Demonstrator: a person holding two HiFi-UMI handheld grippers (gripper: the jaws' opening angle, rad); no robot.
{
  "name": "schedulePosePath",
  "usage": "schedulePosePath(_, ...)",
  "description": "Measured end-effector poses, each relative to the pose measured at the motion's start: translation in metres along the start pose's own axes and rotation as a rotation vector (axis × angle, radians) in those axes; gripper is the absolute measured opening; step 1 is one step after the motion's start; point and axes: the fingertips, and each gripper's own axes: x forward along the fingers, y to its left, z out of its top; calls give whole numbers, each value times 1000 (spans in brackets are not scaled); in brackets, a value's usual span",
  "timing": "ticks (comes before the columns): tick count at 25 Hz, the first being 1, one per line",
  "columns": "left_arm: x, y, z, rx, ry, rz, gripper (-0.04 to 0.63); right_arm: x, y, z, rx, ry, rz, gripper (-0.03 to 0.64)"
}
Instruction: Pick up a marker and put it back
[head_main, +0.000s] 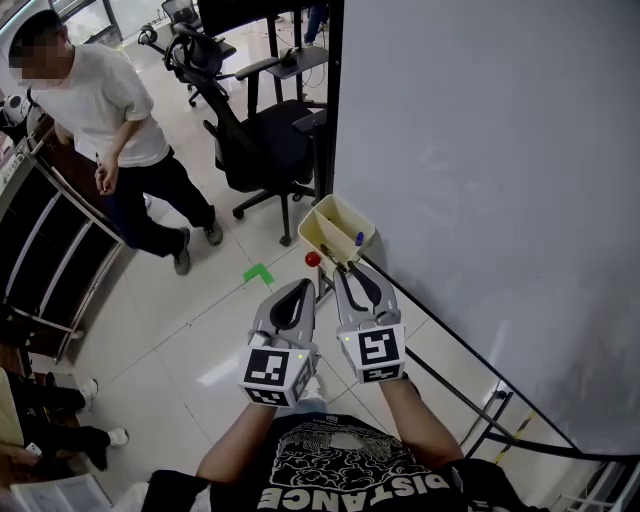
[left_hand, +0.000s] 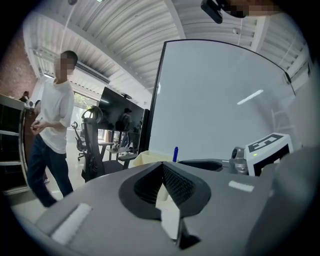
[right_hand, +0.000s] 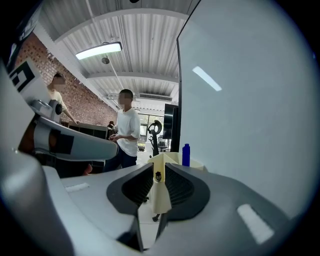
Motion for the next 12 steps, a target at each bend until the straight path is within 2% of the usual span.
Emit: schedulePosePath(12,-22,-25,11,14,-47,-3,6,-41,9,33,3,-72,7,44)
